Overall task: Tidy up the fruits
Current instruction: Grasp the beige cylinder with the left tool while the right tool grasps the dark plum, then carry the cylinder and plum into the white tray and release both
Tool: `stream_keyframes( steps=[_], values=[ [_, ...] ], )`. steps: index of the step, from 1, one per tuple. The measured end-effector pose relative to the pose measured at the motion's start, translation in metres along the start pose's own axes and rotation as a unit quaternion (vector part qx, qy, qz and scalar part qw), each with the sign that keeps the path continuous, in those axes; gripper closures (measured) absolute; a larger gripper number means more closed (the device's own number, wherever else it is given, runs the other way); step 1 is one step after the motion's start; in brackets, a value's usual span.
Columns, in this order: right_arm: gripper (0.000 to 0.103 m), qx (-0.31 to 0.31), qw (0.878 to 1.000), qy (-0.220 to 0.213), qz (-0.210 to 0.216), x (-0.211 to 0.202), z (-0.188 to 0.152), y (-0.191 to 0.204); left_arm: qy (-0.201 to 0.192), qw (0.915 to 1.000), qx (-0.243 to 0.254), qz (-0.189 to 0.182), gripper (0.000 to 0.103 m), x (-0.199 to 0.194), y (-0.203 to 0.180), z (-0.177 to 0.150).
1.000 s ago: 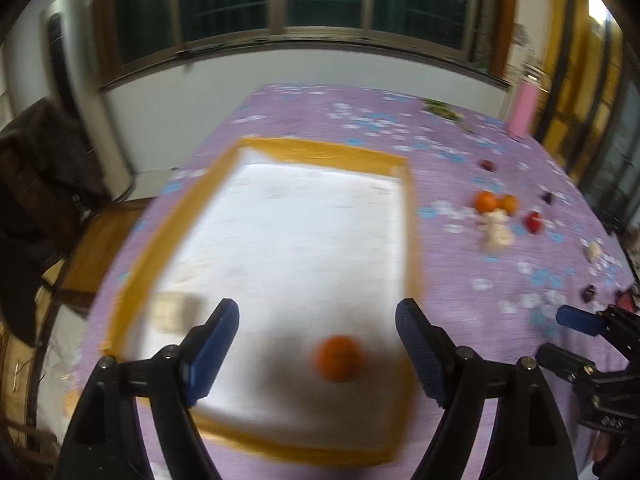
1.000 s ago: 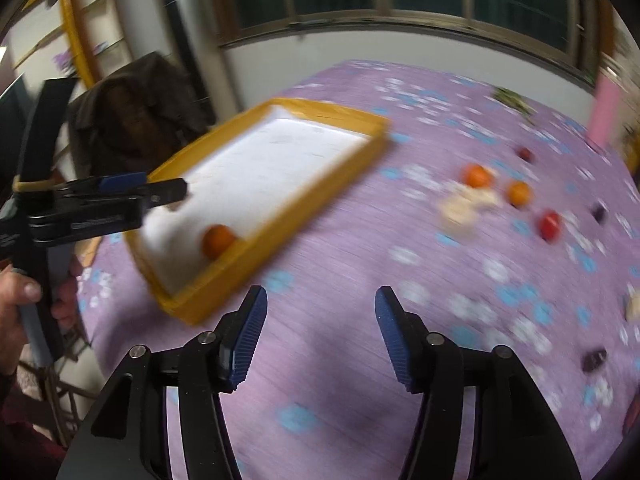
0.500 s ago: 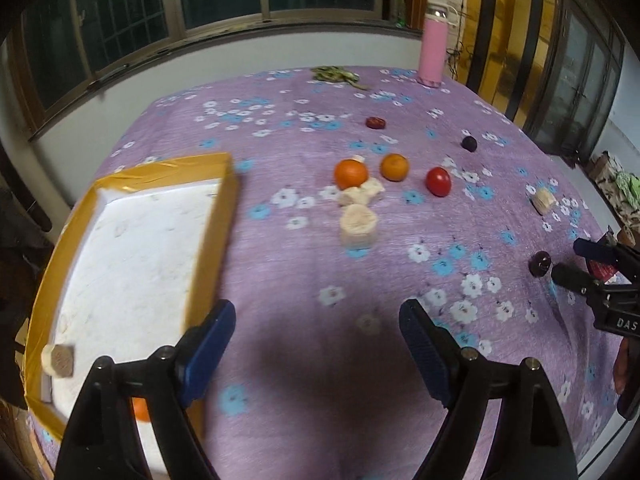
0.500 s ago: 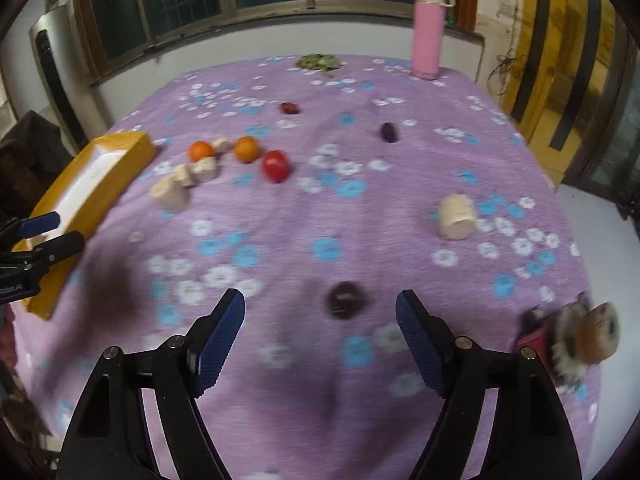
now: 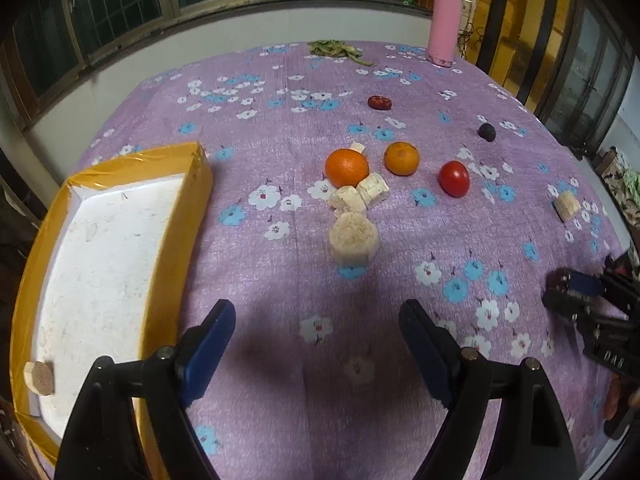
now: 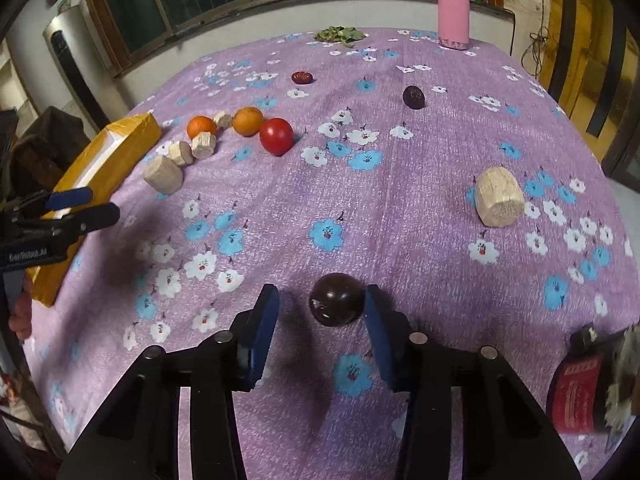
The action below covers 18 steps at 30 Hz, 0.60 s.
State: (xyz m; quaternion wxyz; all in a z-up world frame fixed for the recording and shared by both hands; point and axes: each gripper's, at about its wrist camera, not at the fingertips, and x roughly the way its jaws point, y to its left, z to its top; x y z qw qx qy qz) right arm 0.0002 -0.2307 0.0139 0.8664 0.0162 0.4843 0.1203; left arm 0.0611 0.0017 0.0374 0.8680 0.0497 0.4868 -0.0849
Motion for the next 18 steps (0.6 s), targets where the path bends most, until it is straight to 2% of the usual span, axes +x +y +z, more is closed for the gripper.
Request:
stream_keyframes(
  steps=[5, 7, 8, 9, 10, 12, 13, 18],
  values=[
    [0.062, -0.006, 1.000, -0.003, -0.003, 0.001, 0.002, 0.002, 0.007, 0.9994, -0.026, -0.020, 0.017, 0.014, 0.005, 0.015],
    [0.077, -0.006, 1.000, -0.004, -0.007, 0.002, 0.002, 0.002, 0.003, 0.9992, -0.030, -0.026, 0.018, 0.020, 0.003, 0.021],
    [0.078, -0.005, 1.000, -0.004, -0.008, 0.002, 0.002, 0.001, 0.002, 0.9991, -0.029, -0.029, 0.021, 0.022, 0.002, 0.024],
    [0.078, -0.002, 1.000, -0.005, -0.006, 0.001, 0.002, 0.001, 0.004, 0.9990, -0.028, -0.034, 0.032, 0.026, 0.000, 0.025],
    [0.079, 0.000, 1.000, -0.005, -0.006, 0.001, 0.002, 0.000, 0.011, 0.9987, -0.028, -0.042, 0.048, 0.032, -0.002, 0.026],
    [0.079, 0.006, 1.000, -0.007, -0.003, 0.001, 0.002, -0.001, 0.030, 0.9965, -0.035, -0.069, 0.063, 0.044, -0.002, 0.026],
    [0.079, 0.007, 1.000, -0.008, -0.004, 0.001, 0.002, -0.001, 0.019, 0.9965, -0.040, -0.071, 0.067, 0.043, -0.002, 0.025],
    [0.078, 0.020, 1.000, -0.007, -0.002, 0.001, 0.003, -0.002, 0.010, 0.9970, -0.030, -0.070, 0.067, 0.041, -0.005, 0.024]
  ],
)
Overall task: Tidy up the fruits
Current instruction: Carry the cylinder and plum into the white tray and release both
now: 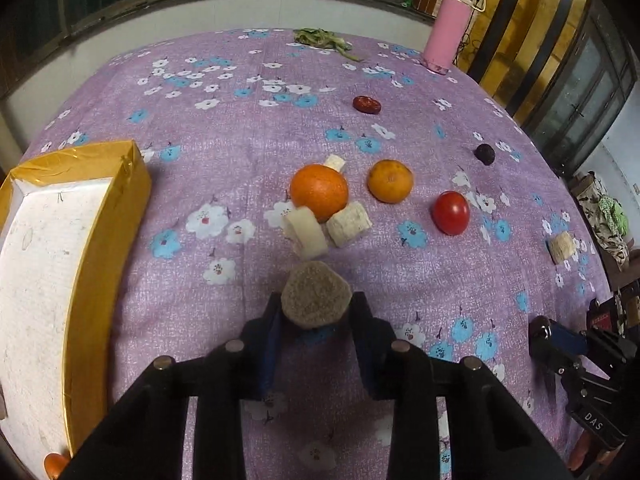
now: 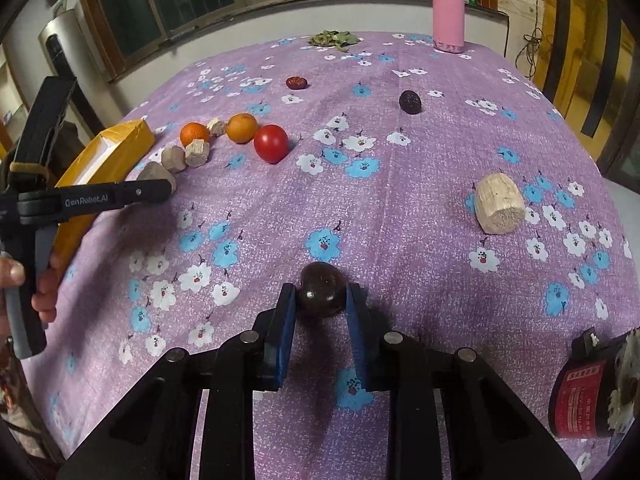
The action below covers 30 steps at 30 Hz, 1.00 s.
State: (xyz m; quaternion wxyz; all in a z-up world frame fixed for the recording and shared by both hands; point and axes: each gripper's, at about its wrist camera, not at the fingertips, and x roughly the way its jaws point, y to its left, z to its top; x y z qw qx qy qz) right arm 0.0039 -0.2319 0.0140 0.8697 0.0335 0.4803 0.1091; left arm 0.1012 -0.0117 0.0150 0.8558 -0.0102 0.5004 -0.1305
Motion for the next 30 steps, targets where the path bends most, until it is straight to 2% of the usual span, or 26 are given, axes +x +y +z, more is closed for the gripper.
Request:
stream_keyframes(
  steps=[4, 8, 12, 15, 25, 30],
  values=[
    [0.077, 0.002, 1.000, 0.003, -0.011, 0.003, 0.003, 0.003, 0.003, 0.9999, -0.004, -0.009, 0.067, -0.001, 0.003, 0.001],
    [0.077, 0.007, 1.000, -0.002, -0.027, 0.006, 0.007, 0.007, 0.003, 0.9989, -0.030, -0.036, 0.063, 0.003, 0.012, 0.005],
    [0.080, 0.011, 0.999, -0.010, -0.043, 0.009, 0.008, 0.008, -0.002, 0.9977, -0.045, -0.050, 0.067, 0.006, 0.016, 0.009],
    [0.081, 0.029, 0.999, -0.012, -0.040, 0.004, 0.005, 0.007, -0.003, 0.9981, -0.037, -0.051, 0.067, 0.001, 0.016, 0.004],
    [0.081, 0.032, 0.998, -0.036, -0.044, -0.035, -0.011, 0.024, -0.025, 0.9972, 0.001, -0.070, 0.067, -0.055, 0.018, -0.030],
    [0.081, 0.023, 0.998, -0.046, -0.043, -0.046, -0.011, 0.044, -0.039, 0.9955, -0.012, -0.085, 0.067, -0.078, 0.033, -0.039]
  ],
)
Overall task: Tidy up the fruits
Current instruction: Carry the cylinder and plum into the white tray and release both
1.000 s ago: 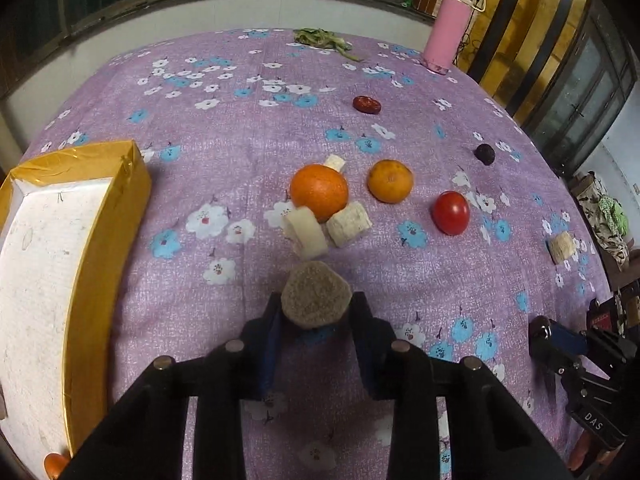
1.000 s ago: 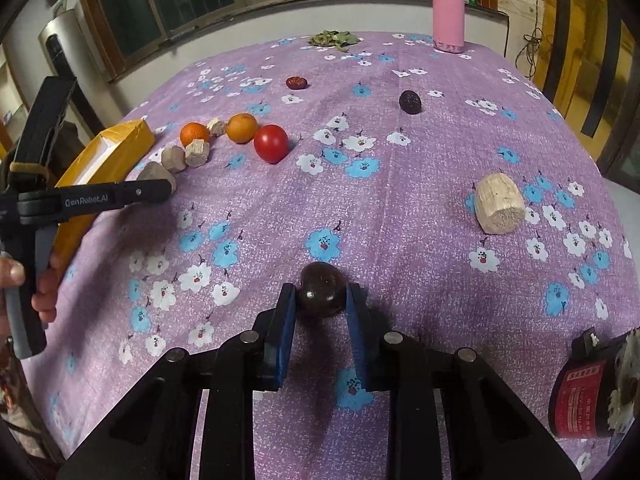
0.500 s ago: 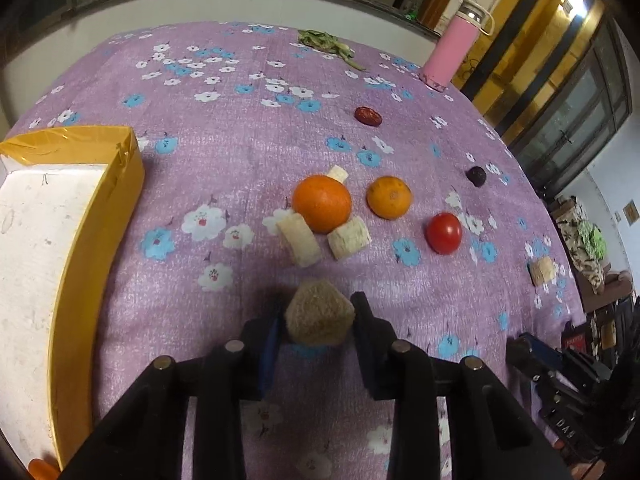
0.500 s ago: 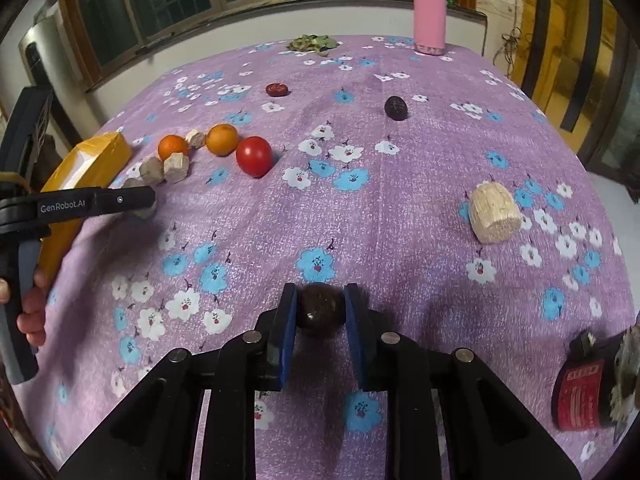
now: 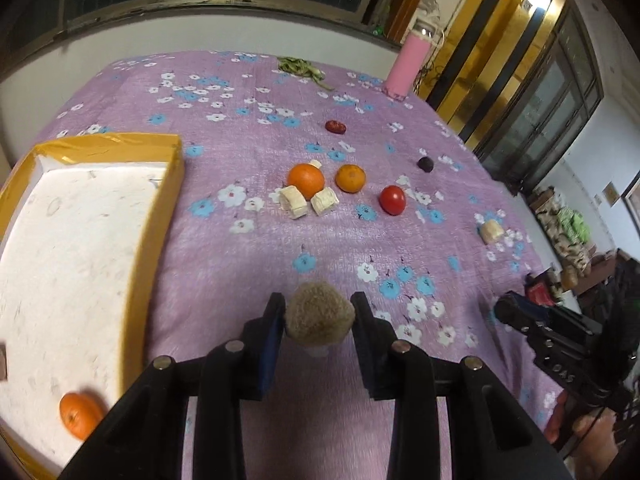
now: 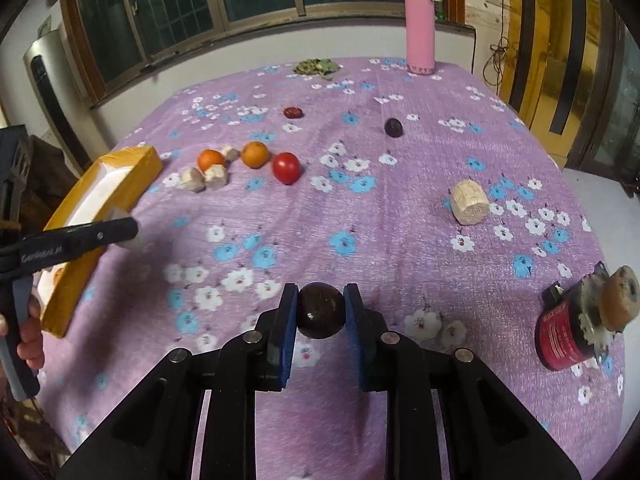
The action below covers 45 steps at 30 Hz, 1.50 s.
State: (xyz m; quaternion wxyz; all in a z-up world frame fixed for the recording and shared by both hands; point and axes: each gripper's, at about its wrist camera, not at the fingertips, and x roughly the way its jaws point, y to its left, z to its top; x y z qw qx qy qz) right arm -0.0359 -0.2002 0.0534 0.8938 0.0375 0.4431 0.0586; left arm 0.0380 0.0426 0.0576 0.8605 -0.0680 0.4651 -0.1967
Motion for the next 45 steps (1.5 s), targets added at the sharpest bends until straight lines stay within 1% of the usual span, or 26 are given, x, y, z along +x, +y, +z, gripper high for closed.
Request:
stream_keyframes(
  steps=[4, 8, 11, 17, 24, 29, 35, 39, 45],
  values=[
    [0.081, -0.018, 1.000, -0.002, 0.009, 0.001, 0.004, 0.025, -0.015, 0.9998, -0.005, 0.007, 0.067, -0.019, 0.014, -0.004],
    [0.081, -0.044, 0.999, -0.003, 0.027, 0.005, 0.013, 0.061, -0.030, 0.9992, -0.022, 0.016, 0.067, -0.039, 0.037, -0.007],
    [0.081, -0.069, 0.997, -0.003, 0.045, 0.010, 0.021, 0.095, -0.040, 0.9981, -0.038, 0.026, 0.067, -0.053, 0.060, -0.009],
    [0.081, -0.116, 0.990, -0.008, 0.076, 0.019, 0.036, 0.158, -0.053, 0.9944, -0.070, 0.059, 0.067, -0.077, 0.112, -0.013],
    [0.081, -0.160, 0.981, -0.005, 0.113, 0.037, 0.052, 0.227, -0.053, 0.9883, -0.101, 0.101, 0.067, -0.091, 0.174, -0.016],
    [0.081, -0.186, 0.973, 0.007, 0.134, 0.056, 0.056, 0.273, -0.044, 0.9855, -0.113, 0.118, 0.067, -0.088, 0.205, -0.017],
    [0.081, -0.203, 0.968, 0.039, 0.143, 0.088, 0.049, 0.310, -0.027, 0.9853, -0.115, 0.124, 0.067, -0.077, 0.228, -0.018],
    [0.081, -0.202, 0.967, 0.057, 0.144, 0.102, 0.044, 0.321, -0.015, 0.9863, -0.108, 0.124, 0.067, -0.068, 0.237, -0.016],
    [0.081, -0.205, 0.967, 0.072, 0.136, 0.113, 0.039, 0.328, -0.003, 0.9870, -0.086, 0.136, 0.067, -0.057, 0.240, -0.012]
  ],
)
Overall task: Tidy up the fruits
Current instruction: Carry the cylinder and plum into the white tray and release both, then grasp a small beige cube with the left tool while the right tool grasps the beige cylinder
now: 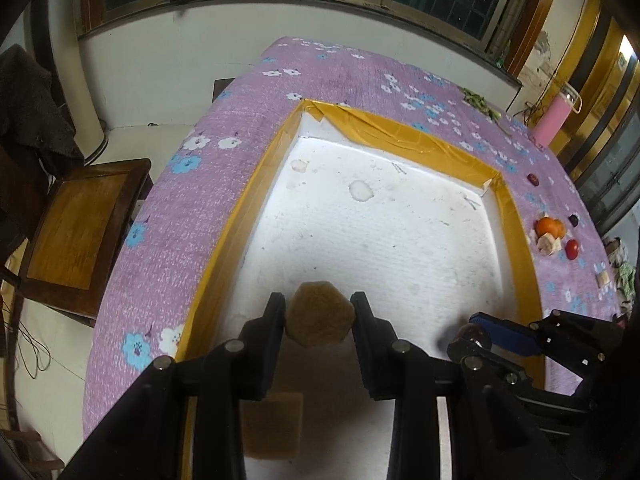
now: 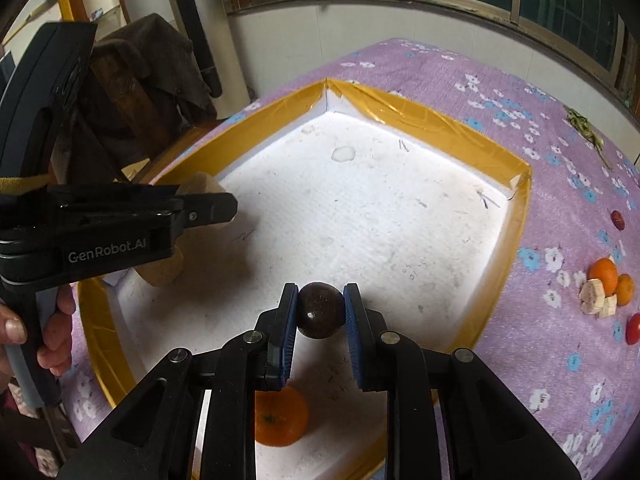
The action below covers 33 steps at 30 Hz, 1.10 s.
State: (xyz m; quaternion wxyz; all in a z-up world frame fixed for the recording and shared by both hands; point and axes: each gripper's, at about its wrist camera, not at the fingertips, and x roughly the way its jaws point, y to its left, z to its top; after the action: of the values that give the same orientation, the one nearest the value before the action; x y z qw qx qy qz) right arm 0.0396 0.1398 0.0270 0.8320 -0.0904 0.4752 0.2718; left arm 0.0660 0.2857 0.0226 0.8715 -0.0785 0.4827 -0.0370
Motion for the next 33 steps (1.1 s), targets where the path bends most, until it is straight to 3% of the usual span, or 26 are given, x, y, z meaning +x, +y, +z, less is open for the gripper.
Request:
stream_keyframes(
  steps=[11, 15, 18, 21, 33],
  values=[
    [0.081, -0.001, 1.000, 0.011, -0.009, 0.007, -0.001, -0.001, 0.008, 0.9987, 0.034, 0.037, 0.066, 0.009, -0.007, -0.002],
    [0.081, -0.002, 1.000, 0.010, -0.015, 0.003, -0.003, -0.001, 0.005, 0.9979, 0.036, 0.055, 0.054, 0.004, -0.007, -0.006],
    [0.080, 0.001, 1.000, 0.013, -0.016, -0.002, -0.007, -0.005, -0.002, 0.9974, 0.034, 0.063, 0.052, -0.003, -0.006, -0.009],
    [0.080, 0.001, 1.000, 0.008, -0.017, -0.010, -0.011, -0.007, -0.009, 0.9968, 0.027, 0.074, 0.043, -0.012, -0.004, -0.014],
    [0.073, -0.004, 1.000, -0.029, -0.008, -0.069, -0.038, -0.014, -0.032, 0.9957, 0.002, 0.086, 0.033, -0.048, -0.017, -0.037]
  ],
)
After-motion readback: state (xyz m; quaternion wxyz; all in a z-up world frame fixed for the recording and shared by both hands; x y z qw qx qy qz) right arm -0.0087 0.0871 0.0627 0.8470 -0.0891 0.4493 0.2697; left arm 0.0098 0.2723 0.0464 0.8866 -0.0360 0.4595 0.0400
